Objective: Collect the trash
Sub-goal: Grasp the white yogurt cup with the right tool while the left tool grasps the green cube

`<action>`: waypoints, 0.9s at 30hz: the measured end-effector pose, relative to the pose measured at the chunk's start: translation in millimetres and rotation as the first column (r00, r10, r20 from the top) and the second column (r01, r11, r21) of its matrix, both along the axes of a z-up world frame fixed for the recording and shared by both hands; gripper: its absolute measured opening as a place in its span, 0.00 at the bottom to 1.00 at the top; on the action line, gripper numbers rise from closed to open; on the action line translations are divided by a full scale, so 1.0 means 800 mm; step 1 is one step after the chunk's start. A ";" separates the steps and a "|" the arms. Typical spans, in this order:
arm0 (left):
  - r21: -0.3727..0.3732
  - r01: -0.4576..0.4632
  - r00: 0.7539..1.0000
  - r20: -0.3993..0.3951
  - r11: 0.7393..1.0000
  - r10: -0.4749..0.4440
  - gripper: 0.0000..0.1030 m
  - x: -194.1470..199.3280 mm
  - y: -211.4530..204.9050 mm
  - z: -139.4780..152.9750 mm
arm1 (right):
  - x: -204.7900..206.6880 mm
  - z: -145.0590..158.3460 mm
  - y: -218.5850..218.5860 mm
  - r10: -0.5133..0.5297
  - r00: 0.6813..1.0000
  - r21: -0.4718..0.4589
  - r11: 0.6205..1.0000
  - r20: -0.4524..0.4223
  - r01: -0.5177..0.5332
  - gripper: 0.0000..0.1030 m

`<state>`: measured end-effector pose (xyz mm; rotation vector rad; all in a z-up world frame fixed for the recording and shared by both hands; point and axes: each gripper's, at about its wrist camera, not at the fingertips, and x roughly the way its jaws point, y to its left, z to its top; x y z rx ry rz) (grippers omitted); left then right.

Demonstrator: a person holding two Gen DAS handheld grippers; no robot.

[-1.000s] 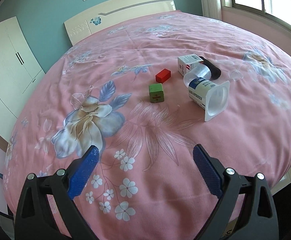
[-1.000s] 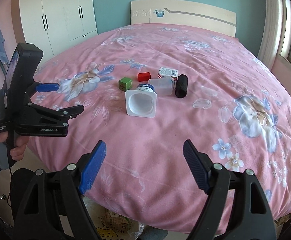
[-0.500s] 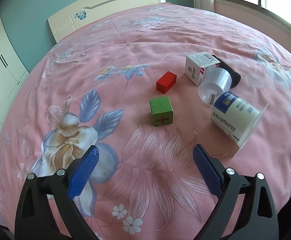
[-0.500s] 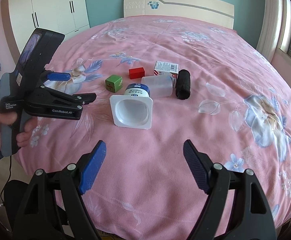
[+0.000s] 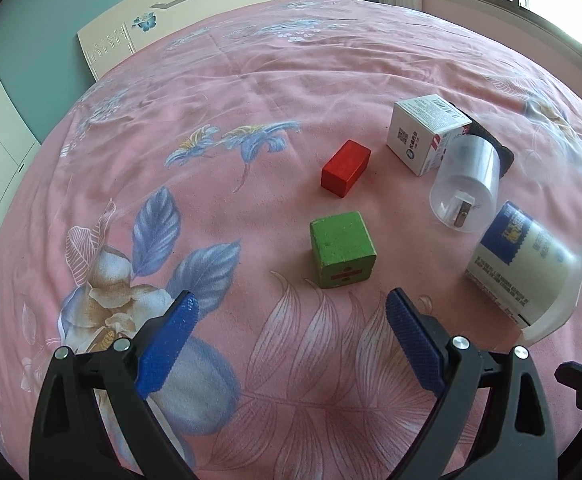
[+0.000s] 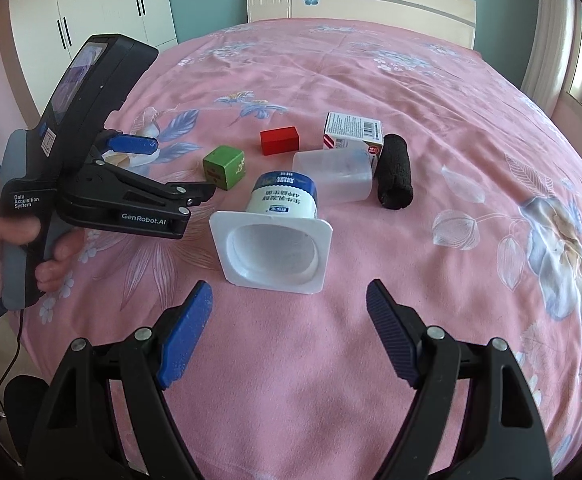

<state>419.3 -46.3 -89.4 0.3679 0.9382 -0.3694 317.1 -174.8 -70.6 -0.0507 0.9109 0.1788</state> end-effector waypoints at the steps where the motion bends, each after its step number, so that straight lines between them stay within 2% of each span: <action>1: -0.003 0.005 1.000 -0.004 1.000 -0.005 0.94 0.002 0.000 -0.002 | 0.005 -0.001 0.002 0.001 1.000 0.003 1.000 -0.002 -0.001 0.76; 14: 0.011 0.052 0.998 -0.032 0.999 -0.051 0.94 0.021 -0.009 -0.018 | 0.054 -0.029 0.021 0.002 0.999 0.015 1.000 -0.043 -0.001 0.76; 18: 0.003 0.042 0.999 -0.031 0.999 -0.042 0.94 0.028 -0.010 -0.015 | 0.060 -0.036 0.019 0.002 0.999 0.019 1.000 -0.048 -0.001 0.76; 21: 0.009 0.055 0.998 -0.033 0.998 -0.055 0.93 0.030 -0.013 -0.018 | 0.063 -0.037 0.017 0.001 0.999 0.020 1.000 -0.051 0.000 0.68; 24: 0.003 0.062 0.997 -0.042 0.998 -0.062 0.87 0.032 -0.014 -0.021 | 0.065 -0.038 0.018 0.007 0.999 0.014 1.000 -0.053 -0.007 0.61; 27: -0.001 0.069 0.997 -0.043 0.998 -0.069 0.78 0.032 -0.016 -0.019 | 0.068 -0.038 0.018 0.010 0.998 0.012 1.000 -0.054 -0.009 0.61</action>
